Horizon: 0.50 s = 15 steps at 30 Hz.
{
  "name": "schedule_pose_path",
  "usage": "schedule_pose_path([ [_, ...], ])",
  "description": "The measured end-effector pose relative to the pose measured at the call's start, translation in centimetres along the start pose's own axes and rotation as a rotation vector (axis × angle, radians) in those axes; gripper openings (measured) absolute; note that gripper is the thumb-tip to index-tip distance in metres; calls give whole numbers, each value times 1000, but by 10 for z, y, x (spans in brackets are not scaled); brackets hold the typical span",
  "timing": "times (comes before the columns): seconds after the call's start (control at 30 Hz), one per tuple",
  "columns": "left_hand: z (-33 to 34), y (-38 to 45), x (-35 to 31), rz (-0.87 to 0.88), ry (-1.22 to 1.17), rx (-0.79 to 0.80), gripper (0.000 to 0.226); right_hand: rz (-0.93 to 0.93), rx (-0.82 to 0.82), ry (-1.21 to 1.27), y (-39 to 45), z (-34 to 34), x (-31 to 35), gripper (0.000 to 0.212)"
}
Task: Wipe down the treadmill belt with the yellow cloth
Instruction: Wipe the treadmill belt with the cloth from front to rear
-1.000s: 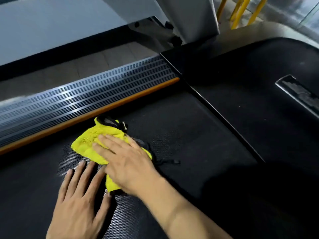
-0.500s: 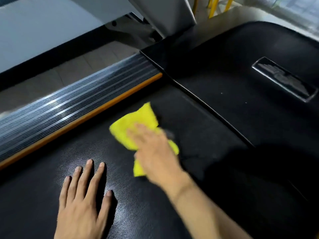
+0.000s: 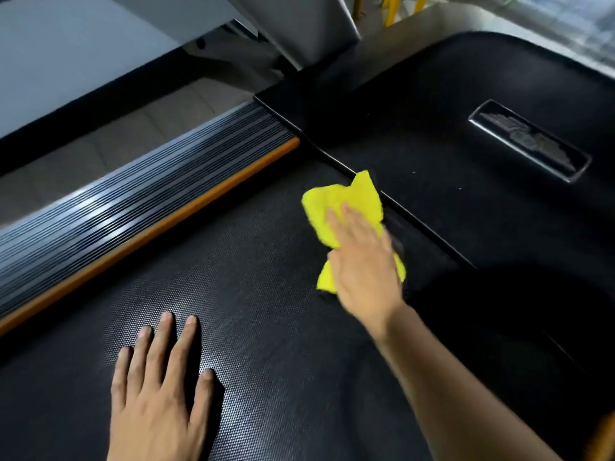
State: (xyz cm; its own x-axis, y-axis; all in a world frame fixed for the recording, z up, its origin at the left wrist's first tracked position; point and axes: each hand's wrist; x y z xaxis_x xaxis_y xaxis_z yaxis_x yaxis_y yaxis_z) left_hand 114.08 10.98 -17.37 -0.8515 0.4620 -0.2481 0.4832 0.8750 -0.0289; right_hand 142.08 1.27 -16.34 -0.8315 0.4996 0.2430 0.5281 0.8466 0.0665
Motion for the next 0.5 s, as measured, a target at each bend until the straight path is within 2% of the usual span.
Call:
schedule_pose_path([
  [0.07, 1, 1, 3, 1, 9, -2, 70, -183, 48, -38, -14, 15, 49, 68],
  [0.13, 2, 2, 4, 6, 13, -10, 70, -350, 97, 37, -36, 25, 93, 71],
  [0.23, 3, 0, 5, 15, 17, -44, 69, -445, 121, 95, -54, 27, 101, 68],
  [0.3, 4, 1, 5, 17, 11, -56, 70, -353, 95, 6, -39, 24, 69, 67],
  [0.37, 5, 1, 4, 7, 15, -50, 70, -162, 25, -64, -4, 20, 34, 64],
  [0.5, 6, 3, 5, -4, 11, -46, 70, 142, 13, -1, 58, 10, 9, 62],
])
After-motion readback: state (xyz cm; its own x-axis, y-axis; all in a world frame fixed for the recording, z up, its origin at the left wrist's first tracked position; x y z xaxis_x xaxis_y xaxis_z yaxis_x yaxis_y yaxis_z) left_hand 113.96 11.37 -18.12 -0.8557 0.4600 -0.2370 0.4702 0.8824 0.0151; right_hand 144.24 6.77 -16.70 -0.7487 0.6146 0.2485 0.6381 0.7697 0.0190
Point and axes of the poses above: each hand's wrist, its own y-axis towards the middle knuckle, its own z-axis out of the palm, x = y × z, and after that the axes turned 12 degrees about -z, right-handed
